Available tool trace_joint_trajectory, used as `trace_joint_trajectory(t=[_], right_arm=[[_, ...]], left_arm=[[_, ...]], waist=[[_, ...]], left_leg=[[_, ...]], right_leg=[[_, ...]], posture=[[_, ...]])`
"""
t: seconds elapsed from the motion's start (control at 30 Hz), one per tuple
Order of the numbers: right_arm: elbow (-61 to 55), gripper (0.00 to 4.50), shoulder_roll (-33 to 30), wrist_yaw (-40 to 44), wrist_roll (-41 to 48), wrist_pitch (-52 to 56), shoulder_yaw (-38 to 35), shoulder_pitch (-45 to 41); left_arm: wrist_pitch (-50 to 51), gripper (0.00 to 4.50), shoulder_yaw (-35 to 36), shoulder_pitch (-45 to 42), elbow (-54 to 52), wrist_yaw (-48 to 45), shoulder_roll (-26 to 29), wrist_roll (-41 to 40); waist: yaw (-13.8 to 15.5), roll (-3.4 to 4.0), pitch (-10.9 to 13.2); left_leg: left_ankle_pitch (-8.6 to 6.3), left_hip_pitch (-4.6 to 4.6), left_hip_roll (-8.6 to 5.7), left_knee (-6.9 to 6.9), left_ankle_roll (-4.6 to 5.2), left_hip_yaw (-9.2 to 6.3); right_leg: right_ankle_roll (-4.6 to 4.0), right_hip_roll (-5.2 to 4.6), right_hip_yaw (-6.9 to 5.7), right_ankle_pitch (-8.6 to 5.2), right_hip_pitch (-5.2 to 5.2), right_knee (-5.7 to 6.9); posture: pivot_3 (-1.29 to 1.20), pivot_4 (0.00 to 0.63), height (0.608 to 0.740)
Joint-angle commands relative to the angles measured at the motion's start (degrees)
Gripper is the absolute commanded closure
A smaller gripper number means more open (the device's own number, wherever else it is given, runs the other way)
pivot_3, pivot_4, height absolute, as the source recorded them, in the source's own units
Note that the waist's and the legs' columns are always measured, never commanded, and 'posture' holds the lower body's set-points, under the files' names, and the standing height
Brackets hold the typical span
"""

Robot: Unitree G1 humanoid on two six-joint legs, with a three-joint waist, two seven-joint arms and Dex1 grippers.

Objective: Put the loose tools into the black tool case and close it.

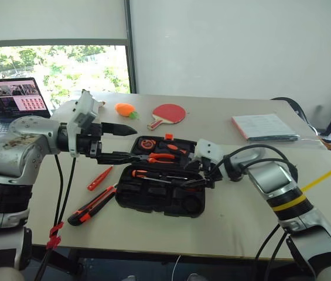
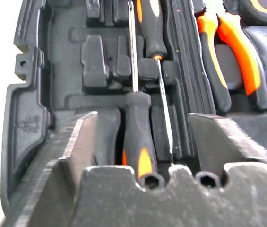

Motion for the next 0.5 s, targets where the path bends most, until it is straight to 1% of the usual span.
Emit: trace_joint_trajectory(t=[0.03, 0.1, 0.23, 0.5], right_arm=[[-0.45, 2.48, 1.25, -1.04, 0.33, 0.54, -0.4, -0.08], [0.22, 3.08, 2.01, -1.38, 0.2, 0.55, -0.36, -0.09], [1.56, 4.48, 2.93, -1.84, -0.18, 0.07, 0.09, -0.05], [5.78, 4.48, 4.39, -3.46, -2.28, -1.87, 1.08, -0.56]], left_arm=[[-1.5, 0.0, -0.06, -1.14, -0.46, -0.66, 0.24, 0.18], [-1.65, 0.0, -0.22, -1.04, -0.48, -0.7, 0.34, 0.31], [-1.43, 0.0, -0.07, -0.64, -0.92, -0.76, 0.5, 0.31], [-0.94, 0.0, 0.28, 0.02, -1.87, -0.86, 0.77, 0.48]], waist=[[-0.01, 0.0, 0.0], [-0.01, 0.0, 0.0], [-0.02, 0.0, 0.0], [-0.04, 0.01, 0.0]], left_leg=[[0.0, 0.0, 0.0, 0.0, 0.0, 0.0], [0.0, 0.0, 0.01, 0.0, 0.0, 0.0], [0.0, 0.0, 0.01, -0.01, 0.0, 0.0], [0.0, 0.0, 0.01, -0.01, 0.0, 0.0]], right_leg=[[0.0, 0.0, 0.0, 0.0, 0.0, 0.0], [0.0, 0.0, 0.0, 0.0, -0.01, 0.0], [0.0, 0.01, 0.0, 0.0, -0.01, 0.0], [0.0, 0.0, 0.0, 0.0, -0.01, 0.0]], posture=[[0.0, 0.15, 0.736], [0.0, 0.15, 0.736], [0.0, 0.15, 0.736], [0.0, 0.15, 0.736]])
